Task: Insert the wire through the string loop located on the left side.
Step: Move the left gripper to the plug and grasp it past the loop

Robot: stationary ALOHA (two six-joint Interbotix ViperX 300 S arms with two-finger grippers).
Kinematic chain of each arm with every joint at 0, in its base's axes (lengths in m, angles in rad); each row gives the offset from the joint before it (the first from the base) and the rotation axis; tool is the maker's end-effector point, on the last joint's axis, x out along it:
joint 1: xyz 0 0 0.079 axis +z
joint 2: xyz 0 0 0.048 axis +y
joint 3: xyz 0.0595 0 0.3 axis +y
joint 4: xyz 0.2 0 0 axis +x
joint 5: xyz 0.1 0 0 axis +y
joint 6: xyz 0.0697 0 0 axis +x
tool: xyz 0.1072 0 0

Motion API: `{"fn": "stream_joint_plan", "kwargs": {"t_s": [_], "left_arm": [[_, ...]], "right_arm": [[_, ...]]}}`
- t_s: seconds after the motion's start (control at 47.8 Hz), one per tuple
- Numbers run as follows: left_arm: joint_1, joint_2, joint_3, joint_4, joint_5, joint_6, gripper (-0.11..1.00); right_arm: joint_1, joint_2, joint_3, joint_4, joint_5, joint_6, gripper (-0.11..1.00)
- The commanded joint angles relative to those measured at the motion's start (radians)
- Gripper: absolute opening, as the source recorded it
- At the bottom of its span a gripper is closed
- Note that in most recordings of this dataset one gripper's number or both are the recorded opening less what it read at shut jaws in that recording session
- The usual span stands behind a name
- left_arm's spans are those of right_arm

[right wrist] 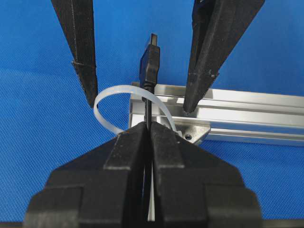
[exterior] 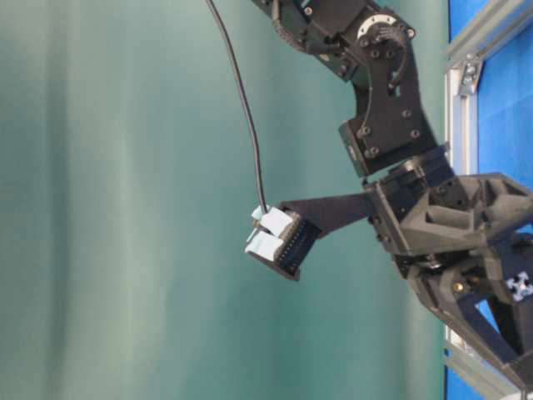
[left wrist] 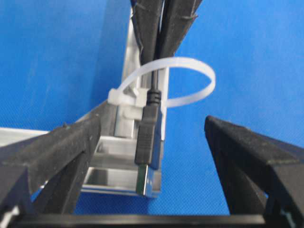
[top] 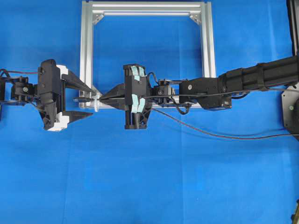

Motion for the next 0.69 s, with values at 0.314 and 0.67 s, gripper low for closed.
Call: {"fn": "stream_joint_plan", "kwargs": {"t_s": [0.314,0.67], "left_arm": [[0.002,-0.032,-0.011,0.002,-0.009,0.000,0.89],[0.002,-0.032,-0.012,0.002,-0.002,-0.002,0.87]], "right_arm": [[0.002,-0.020,-0.012,0.000,-0.005,0.000,0.00],[0.003,-0.020,-0.012,-0.002,-0.003,0.000,0.00]]}}
